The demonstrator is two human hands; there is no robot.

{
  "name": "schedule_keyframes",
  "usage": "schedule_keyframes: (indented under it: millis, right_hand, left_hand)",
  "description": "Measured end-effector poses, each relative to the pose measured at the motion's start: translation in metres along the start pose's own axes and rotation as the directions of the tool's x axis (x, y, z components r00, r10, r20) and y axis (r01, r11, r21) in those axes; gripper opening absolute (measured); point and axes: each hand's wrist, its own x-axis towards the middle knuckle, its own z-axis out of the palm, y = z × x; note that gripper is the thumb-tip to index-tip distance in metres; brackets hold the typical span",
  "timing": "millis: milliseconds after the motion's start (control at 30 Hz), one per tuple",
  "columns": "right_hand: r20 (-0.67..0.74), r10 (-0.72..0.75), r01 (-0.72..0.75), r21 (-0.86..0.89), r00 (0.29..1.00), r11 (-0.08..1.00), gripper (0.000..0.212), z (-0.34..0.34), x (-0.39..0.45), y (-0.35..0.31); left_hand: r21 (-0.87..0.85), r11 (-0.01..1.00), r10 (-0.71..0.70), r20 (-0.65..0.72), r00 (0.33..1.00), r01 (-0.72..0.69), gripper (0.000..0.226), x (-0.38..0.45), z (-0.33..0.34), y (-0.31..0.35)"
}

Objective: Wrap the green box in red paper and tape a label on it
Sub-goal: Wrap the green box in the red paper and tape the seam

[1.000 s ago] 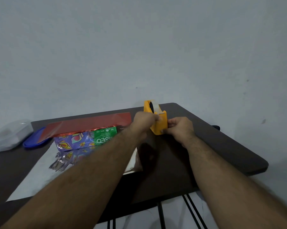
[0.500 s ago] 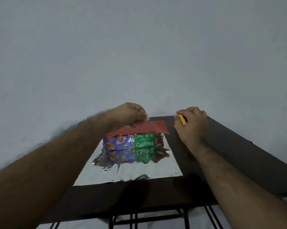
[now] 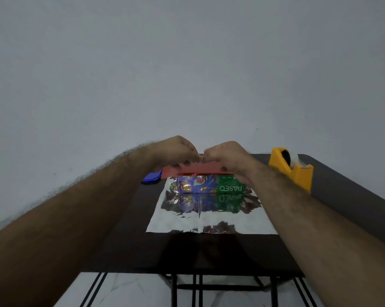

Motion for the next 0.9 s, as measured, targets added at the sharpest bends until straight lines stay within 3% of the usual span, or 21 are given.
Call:
schedule_keyframes:
  millis: [167,233,333,467,533,700,900]
  right_hand:
    - [0.032,0.037,-0.037,0.015,0.999,0.999,0.047,0.014,0.010,-0.001]
    - [0.052,0.016,-0.019,0.059,0.999,0.998,0.040,0.019,0.012,-0.002]
    - [0.037,-0.009,0.004,0.137,0.999,0.991,0.010,0.027,0.012,-0.002]
    - [-0.096,0.066,-0.033,0.312,0.993,0.949,0.015,0.034,0.016,0.001]
    - [-0.112,0.105,-0.058,0.364,0.988,0.929,0.020,0.031,0.018,0.004]
    - [-0.080,0.187,-0.139,0.412,0.979,0.901,0.034,0.041,0.017,0.017]
    - [-0.109,0.256,-0.180,0.454,0.961,0.873,0.030,0.050,0.012,0.026]
  left_hand:
    - [0.010,0.999,-0.036,0.021,0.999,0.036,0.015,-0.004,-0.007,-0.007]
    - [-0.030,0.996,-0.080,0.039,0.996,0.081,0.021,-0.007,-0.011,-0.009]
    - [-0.111,0.979,-0.158,0.121,0.980,0.172,0.025,-0.013,-0.017,-0.010]
    - [-0.093,0.946,-0.293,0.166,0.942,0.311,0.055,-0.013,-0.021,-0.026]
    - [-0.158,0.943,-0.278,0.118,0.953,0.294,0.052,-0.013,-0.021,-0.040]
    - [-0.506,0.852,-0.147,0.012,0.989,0.132,0.041,-0.016,-0.018,-0.054]
    - [-0.568,0.819,-0.131,-0.038,0.991,0.086,0.036,-0.015,-0.003,-0.058]
